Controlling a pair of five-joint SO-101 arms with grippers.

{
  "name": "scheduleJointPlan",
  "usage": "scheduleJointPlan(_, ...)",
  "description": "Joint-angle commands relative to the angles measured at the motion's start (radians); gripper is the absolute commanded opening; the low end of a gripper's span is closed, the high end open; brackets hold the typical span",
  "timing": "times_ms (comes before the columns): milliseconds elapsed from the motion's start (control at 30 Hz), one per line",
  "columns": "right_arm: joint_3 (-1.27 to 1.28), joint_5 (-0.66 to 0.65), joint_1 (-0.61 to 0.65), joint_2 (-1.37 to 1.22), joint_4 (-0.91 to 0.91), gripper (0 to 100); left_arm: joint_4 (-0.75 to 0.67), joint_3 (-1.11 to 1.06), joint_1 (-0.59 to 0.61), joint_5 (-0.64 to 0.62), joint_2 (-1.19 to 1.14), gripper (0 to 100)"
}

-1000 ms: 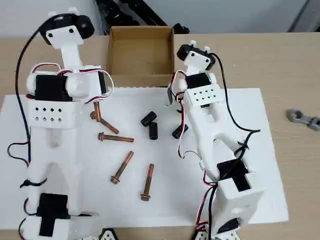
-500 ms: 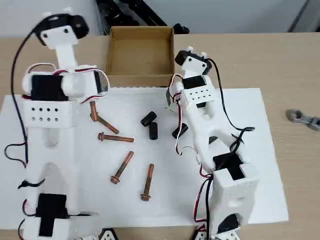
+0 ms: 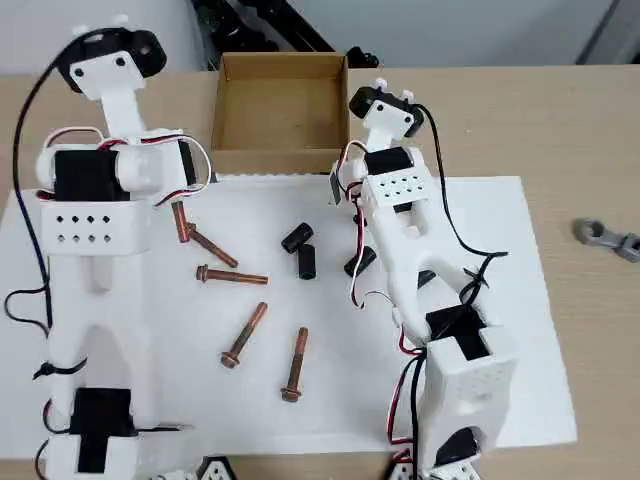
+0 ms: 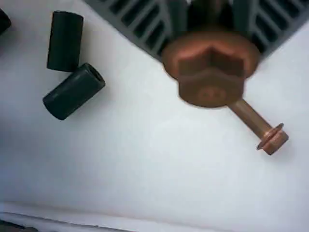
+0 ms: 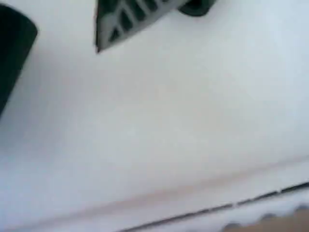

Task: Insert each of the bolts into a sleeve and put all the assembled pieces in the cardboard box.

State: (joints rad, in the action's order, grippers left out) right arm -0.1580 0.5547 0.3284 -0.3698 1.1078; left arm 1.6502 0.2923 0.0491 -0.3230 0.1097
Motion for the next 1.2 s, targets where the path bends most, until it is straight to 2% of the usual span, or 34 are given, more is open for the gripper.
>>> scheduleJointPlan(0, -0.048, 0.009, -0.015, -0.007, -0.015, 18.8, -0.011, 0.004, -0.002, 0.003, 0.057, 1)
scheduleJointPlan(100, -0.048, 0.009, -0.028, -0.051, -0.015, 14.9, -0.011, 0.004, -0.002, 0.003, 0.057, 1)
scheduleJointPlan(967, -0.048, 0.009, -0.045, -0.116, -0.048, 16.7, -0.011, 0.004, 0.0, 0.003, 0.061, 1)
scheduleJointPlan(1033, -0.048, 0.009, -0.045, -0.116, -0.048, 13.5, -0.009, 0.004, 0.0, 0.003, 0.061, 1)
scheduleJointPlan(1167, -0.046, 0.008, -0.045, -0.116, -0.048, 0.6, 0.002, 0.004, 0.0, 0.005, 0.061, 1)
